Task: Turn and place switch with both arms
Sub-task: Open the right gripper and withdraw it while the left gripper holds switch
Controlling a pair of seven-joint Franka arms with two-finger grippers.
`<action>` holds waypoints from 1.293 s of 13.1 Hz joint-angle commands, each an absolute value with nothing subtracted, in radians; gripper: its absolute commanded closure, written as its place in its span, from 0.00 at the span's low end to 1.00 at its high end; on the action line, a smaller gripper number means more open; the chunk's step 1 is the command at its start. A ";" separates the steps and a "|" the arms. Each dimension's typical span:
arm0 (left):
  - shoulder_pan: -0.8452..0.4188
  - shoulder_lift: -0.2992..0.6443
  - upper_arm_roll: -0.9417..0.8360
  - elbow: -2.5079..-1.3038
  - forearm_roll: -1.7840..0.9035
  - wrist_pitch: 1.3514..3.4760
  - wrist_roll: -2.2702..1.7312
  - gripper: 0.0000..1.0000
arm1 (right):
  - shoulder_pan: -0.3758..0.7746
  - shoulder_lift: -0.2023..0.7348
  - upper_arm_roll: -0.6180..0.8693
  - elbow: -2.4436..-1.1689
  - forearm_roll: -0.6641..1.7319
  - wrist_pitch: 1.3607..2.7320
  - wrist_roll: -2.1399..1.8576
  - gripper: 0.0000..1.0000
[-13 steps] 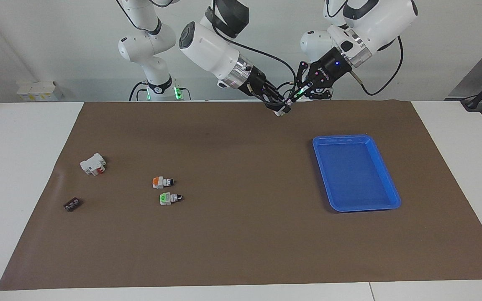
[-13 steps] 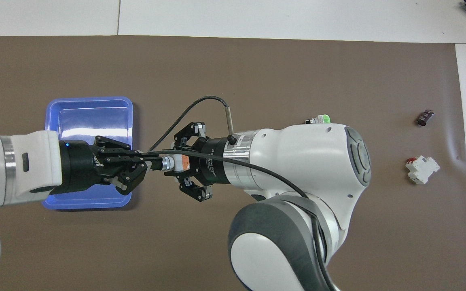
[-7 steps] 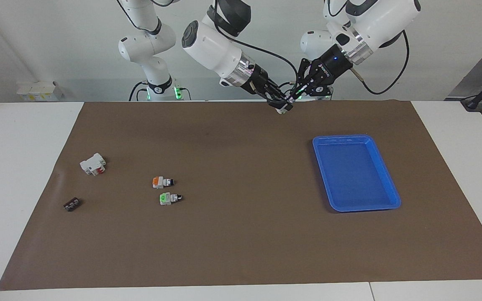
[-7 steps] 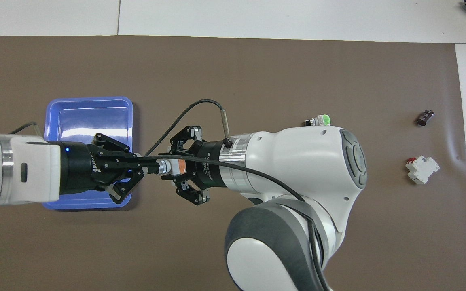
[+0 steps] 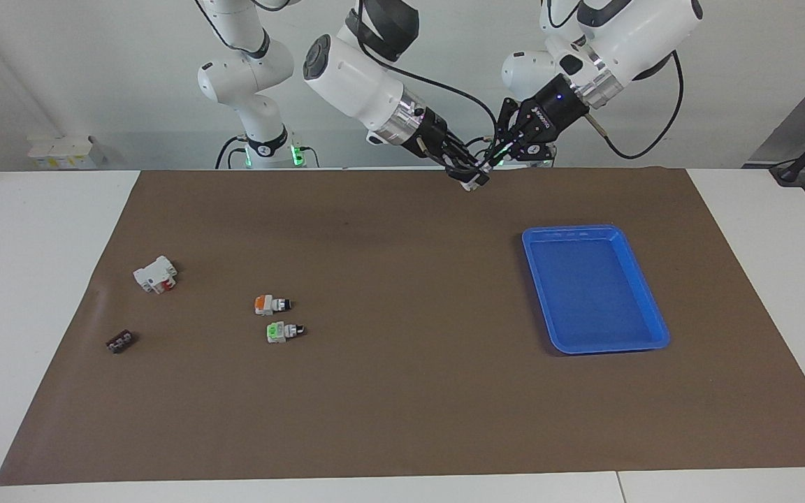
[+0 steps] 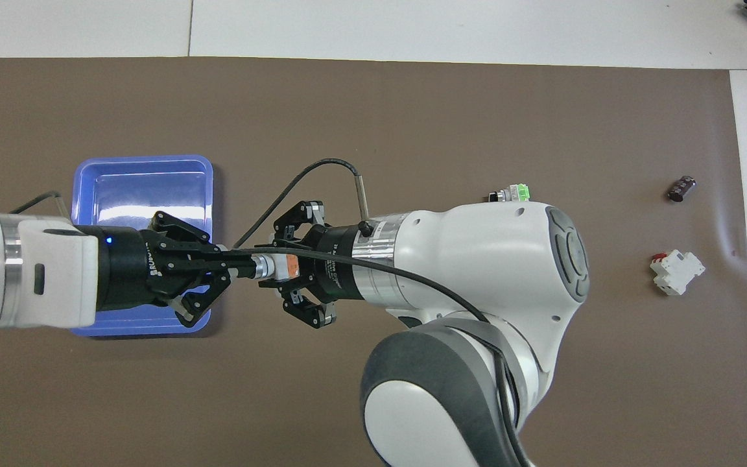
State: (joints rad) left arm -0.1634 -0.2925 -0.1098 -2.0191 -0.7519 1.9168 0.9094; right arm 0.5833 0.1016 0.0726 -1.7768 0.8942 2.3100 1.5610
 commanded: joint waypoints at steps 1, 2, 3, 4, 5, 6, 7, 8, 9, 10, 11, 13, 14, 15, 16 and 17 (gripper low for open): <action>-0.135 -0.284 -0.087 -2.011 -0.693 1.908 0.982 1.00 | 0.558 0.071 0.058 -1.793 0.897 2.276 1.556 0.27; -0.135 -0.284 -0.087 -2.011 -0.693 1.908 0.991 1.00 | 0.558 0.066 0.058 -1.795 0.876 2.276 1.551 0.00; -0.133 -0.284 -0.087 -2.011 -0.693 1.908 1.012 1.00 | 0.558 0.064 0.060 -1.795 0.850 2.275 1.549 0.00; -0.133 -0.284 -0.087 -2.010 -0.693 1.908 1.025 1.00 | 0.558 0.064 0.060 -1.795 0.847 2.275 1.548 0.00; -0.133 -0.284 -0.087 -2.010 -0.692 1.908 1.026 1.00 | 0.557 0.063 0.057 -1.793 0.845 2.275 1.546 0.00; -0.132 -0.284 -0.087 -2.011 -0.690 1.908 1.029 1.00 | 0.545 0.057 0.057 -1.795 0.839 2.273 1.537 0.00; -0.114 -0.284 -0.087 -2.011 -0.689 1.910 1.049 1.00 | 0.525 0.048 0.057 -1.795 0.827 2.257 1.516 0.00; -0.097 -0.284 -0.087 -2.011 -0.671 1.907 1.080 1.00 | 0.508 0.037 0.055 -1.795 0.807 2.234 1.475 0.00; -0.094 -0.284 -0.087 -2.011 -0.648 1.904 1.086 1.00 | 0.486 0.023 0.055 -1.795 0.770 2.215 1.426 0.00; -0.094 -0.282 -0.087 -2.011 -0.606 1.907 1.086 1.00 | 0.462 0.012 0.057 -1.793 0.721 2.191 1.383 0.00; -0.094 -0.276 -0.087 -2.011 -0.556 1.913 1.088 1.00 | 0.447 0.006 0.057 -1.793 0.659 2.177 1.324 0.00; -0.092 -0.270 -0.087 -2.011 -0.468 1.907 1.091 1.00 | 0.422 -0.005 0.055 -1.793 0.522 2.175 1.229 0.00; -0.084 -0.264 -0.087 -2.010 -0.425 1.908 1.092 1.00 | 0.398 -0.006 0.055 -1.795 0.435 2.166 1.177 0.00; -0.074 -0.253 -0.087 -2.008 -0.367 1.914 1.092 1.00 | 0.379 -0.009 0.055 -1.792 0.340 2.131 1.117 0.00; -0.072 -0.247 -0.087 -2.008 -0.313 1.913 1.092 1.00 | 0.362 -0.015 0.052 -1.790 0.240 2.075 1.050 0.00; -0.069 -0.242 -0.087 -2.009 -0.254 1.907 1.094 1.00 | 0.332 -0.037 0.052 -1.790 0.150 1.993 0.970 0.00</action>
State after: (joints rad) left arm -0.0846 -0.2570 -0.0820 -2.0198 -0.3382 1.9176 1.0760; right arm 0.3791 0.0042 0.0463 -1.7774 0.2732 2.0879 1.0966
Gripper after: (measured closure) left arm 0.903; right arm 0.000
